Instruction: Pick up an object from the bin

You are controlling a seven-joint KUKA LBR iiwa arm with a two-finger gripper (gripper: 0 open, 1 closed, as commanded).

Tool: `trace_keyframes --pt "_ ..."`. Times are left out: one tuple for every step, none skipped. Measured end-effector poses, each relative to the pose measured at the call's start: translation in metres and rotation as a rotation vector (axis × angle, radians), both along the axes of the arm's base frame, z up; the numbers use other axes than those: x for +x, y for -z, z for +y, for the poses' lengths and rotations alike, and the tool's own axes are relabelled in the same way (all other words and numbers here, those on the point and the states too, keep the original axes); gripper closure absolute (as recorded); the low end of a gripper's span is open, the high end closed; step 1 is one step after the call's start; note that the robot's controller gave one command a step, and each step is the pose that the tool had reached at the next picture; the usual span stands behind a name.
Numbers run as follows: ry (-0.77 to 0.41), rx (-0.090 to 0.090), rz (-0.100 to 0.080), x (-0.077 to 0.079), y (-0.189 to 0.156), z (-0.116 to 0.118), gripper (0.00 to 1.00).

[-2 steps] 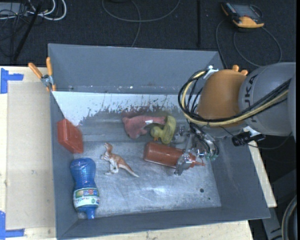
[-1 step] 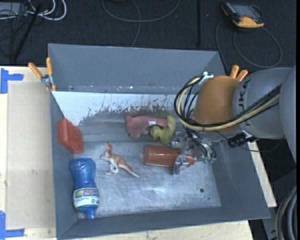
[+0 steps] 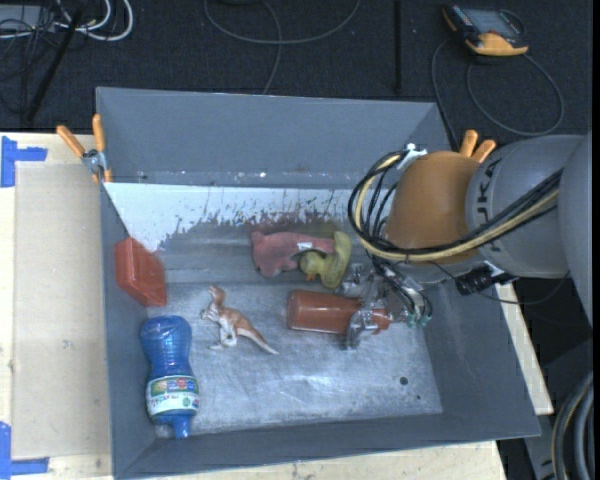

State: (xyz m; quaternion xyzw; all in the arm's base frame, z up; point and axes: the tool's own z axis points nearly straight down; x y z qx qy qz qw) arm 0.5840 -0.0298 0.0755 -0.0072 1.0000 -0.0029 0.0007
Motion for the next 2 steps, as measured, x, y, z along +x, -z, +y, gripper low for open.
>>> trace_keyframes --pt "0.000 0.001 0.001 -0.001 -0.003 0.000 1.00" --pt "-0.001 0.005 0.009 -0.004 -0.019 0.002 1.00"
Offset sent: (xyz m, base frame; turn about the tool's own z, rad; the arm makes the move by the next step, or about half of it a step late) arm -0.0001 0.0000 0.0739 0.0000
